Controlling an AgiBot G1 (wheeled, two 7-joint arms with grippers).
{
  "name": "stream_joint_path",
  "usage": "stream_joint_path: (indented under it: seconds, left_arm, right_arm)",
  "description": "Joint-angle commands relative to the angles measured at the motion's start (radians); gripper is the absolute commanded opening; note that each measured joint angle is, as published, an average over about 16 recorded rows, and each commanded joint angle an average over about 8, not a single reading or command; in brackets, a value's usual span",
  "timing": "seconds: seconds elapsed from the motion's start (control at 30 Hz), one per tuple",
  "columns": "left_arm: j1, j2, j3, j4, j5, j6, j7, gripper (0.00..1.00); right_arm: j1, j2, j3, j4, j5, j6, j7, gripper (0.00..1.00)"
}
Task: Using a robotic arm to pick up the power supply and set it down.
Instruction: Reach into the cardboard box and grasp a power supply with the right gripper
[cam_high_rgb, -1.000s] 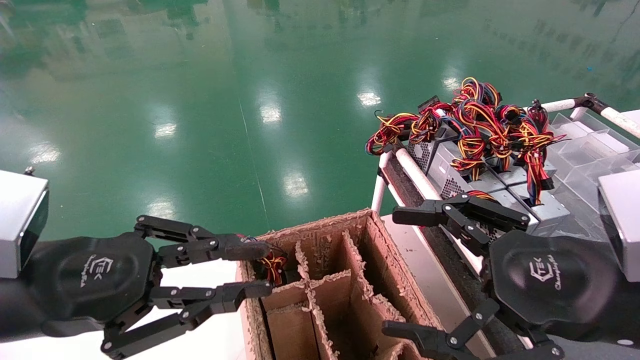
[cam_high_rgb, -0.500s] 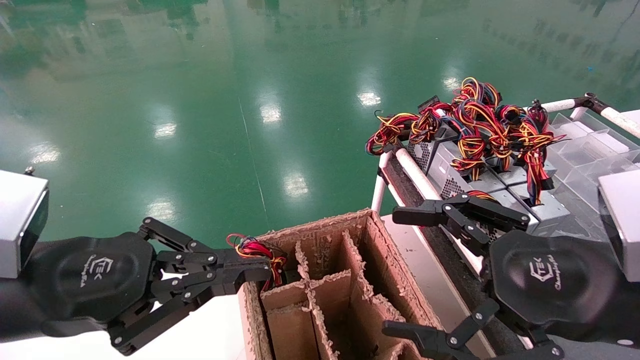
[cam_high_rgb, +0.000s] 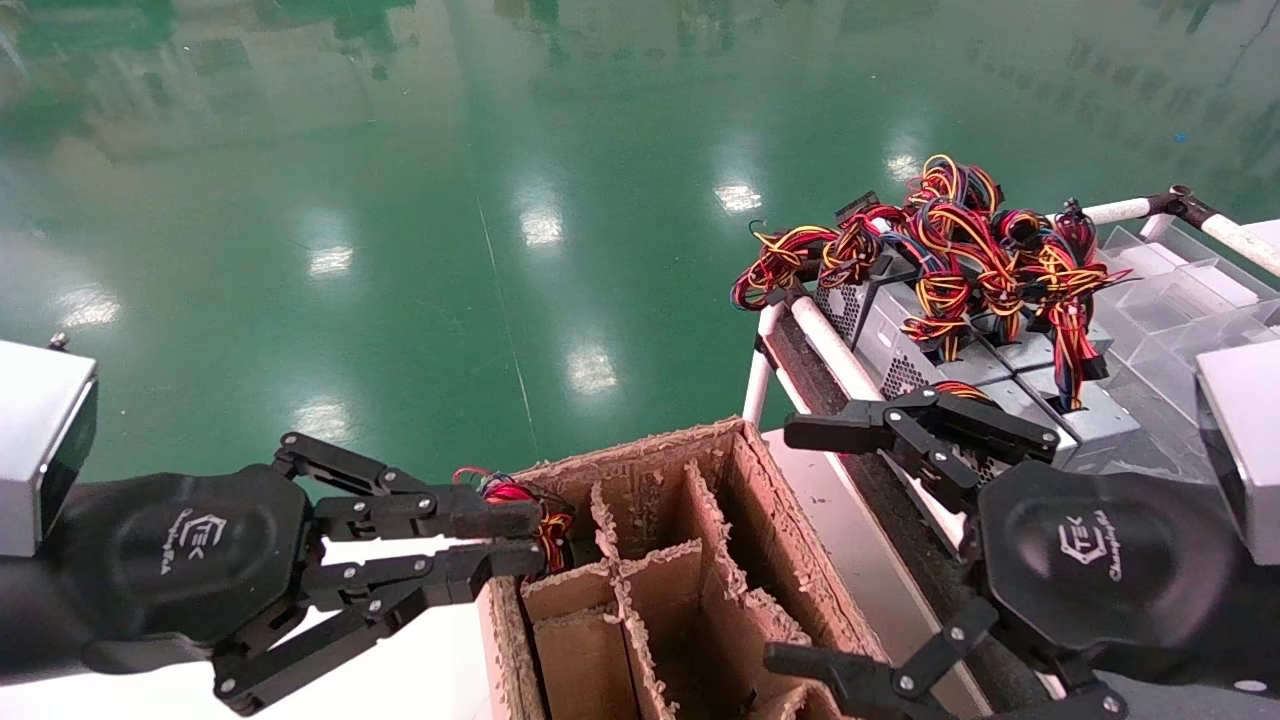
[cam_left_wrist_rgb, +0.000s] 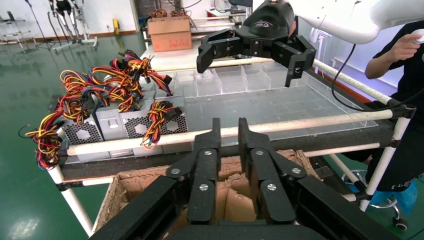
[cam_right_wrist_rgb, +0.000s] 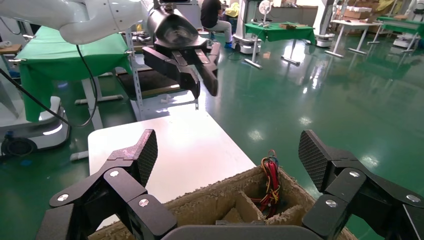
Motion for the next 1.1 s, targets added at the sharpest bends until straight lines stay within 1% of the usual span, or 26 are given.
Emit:
stream_joint_path:
  seconds: [0.03,0.17,0.4,0.5,0.7,0.8,0.97,1.1]
  left_arm:
    - [0.000,0.000,0.000,0.000,0.000,0.000,0.000,1.00]
    - [0.000,0.000,0.000,0.000,0.000,0.000,0.000,1.00]
    - [0.000,0.000,0.000,0.000,0.000,0.000,0.000,1.00]
    - [0.000,0.000,0.000,0.000,0.000,0.000,0.000,1.00]
    - [0.000,0.000,0.000,0.000,0.000,0.000,0.000,1.00]
    - [0.000,0.000,0.000,0.000,0.000,0.000,0.000,1.00]
    - [0.000,0.000,0.000,0.000,0.000,0.000,0.000,1.00]
    - [0.000,0.000,0.000,0.000,0.000,0.000,0.000,1.00]
  right_arm:
    - [-0.001,-0.001,-0.001,-0.001,-0.004,0.005,0.000,1.00]
    - [0.001,-0.032,-0.020,-0.002,-0.049,0.066,0.014,1.00]
    - [0.021,-0.116,-0.075,-0.026,-0.146,0.183,0.062,1.00]
    - [0.028,-0.136,-0.087,-0.035,-0.167,0.207,0.077,1.00]
    - [0.030,-0.141,-0.092,-0.040,-0.181,0.218,0.073,1.00]
    - [0.033,-0.165,-0.110,-0.055,-0.217,0.249,0.073,1.00]
    - [0.070,-0.255,-0.170,-0.157,-0.299,0.306,0.117,1.00]
    - [0.121,-0.331,-0.210,-0.284,-0.331,0.302,0.137,1.00]
